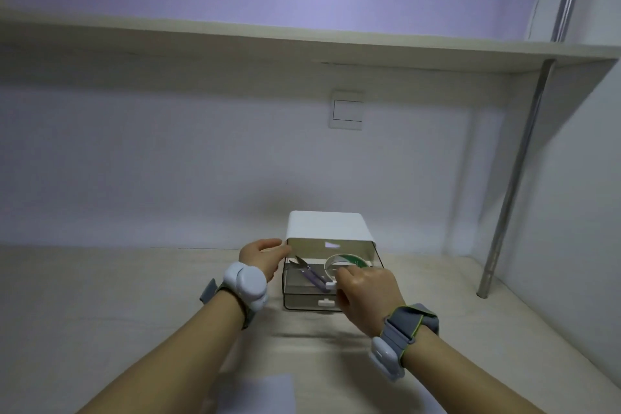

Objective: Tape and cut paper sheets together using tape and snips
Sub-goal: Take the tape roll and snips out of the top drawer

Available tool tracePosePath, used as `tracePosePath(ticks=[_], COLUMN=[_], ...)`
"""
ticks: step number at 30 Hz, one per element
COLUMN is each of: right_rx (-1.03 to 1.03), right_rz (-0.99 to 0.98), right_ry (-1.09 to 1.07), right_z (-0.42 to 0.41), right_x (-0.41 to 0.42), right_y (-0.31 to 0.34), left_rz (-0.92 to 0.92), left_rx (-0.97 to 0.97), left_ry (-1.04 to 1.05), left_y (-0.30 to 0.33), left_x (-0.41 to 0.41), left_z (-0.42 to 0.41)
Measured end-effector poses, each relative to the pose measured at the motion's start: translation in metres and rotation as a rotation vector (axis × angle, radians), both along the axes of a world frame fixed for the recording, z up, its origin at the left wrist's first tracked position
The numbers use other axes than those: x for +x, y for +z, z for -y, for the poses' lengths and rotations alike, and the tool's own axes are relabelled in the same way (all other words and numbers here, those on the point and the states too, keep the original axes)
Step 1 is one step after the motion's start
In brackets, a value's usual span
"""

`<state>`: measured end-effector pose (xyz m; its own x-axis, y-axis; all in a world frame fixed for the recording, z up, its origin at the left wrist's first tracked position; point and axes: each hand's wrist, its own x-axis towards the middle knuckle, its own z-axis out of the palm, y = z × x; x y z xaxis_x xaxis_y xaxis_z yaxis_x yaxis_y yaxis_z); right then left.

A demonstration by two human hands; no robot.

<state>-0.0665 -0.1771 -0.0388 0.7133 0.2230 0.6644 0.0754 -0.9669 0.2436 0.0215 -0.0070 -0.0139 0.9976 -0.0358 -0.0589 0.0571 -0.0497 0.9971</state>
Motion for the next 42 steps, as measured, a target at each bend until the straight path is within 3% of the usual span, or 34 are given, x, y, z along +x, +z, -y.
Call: tracePosePath(ticks=[9, 13, 15, 21, 25, 30, 34, 38, 42], right_rx=[-0.007, 0.223, 0.379, 0.298, 0.160, 0.075, 0.145, 0.198, 0.279], right_rz=[0.010, 0.067, 0.081, -0.487, -0.633, -0.668, -0.632, -0.508, -0.357], right_ry=[0.046, 0.116, 0.052, -0.328, -0.433, -0.461, -0.448, -0.381, -0.333], right_z=[0.006, 0.012, 0.013, 0.031, 0.031, 0.024, 0.026, 0.031, 0.036], right_x=[-0.005, -0.012, -0.009, 0.029, 0.048, 0.055, 0.053, 0.044, 0.035], right_y=[-0.013, 0.000, 0.017, 0.063, 0.065, 0.062, 0.061, 0.066, 0.073], left_rz=[0.345, 0.497, 0.535, 0.579, 0.668, 0.784, 0.745, 0.767, 0.879], left_rx=[0.501, 0.835, 0.948, 1.172, 1.331, 1.419, 1.457, 1.485, 1.350], left_ry=[-0.127, -0.263, -0.317, -0.597, -0.686, -0.703, -0.756, -0.766, -0.663], left_y=[0.005, 0.016, 0.023, 0.034, 0.029, 0.030, 0.030, 0.031, 0.028], left_x=[-0.011, -0.004, 0.003, 0.016, 0.027, 0.028, 0.029, 0.027, 0.026], left_z=[0.003, 0.008, 0.012, 0.018, 0.022, 0.025, 0.029, 0.033, 0.027])
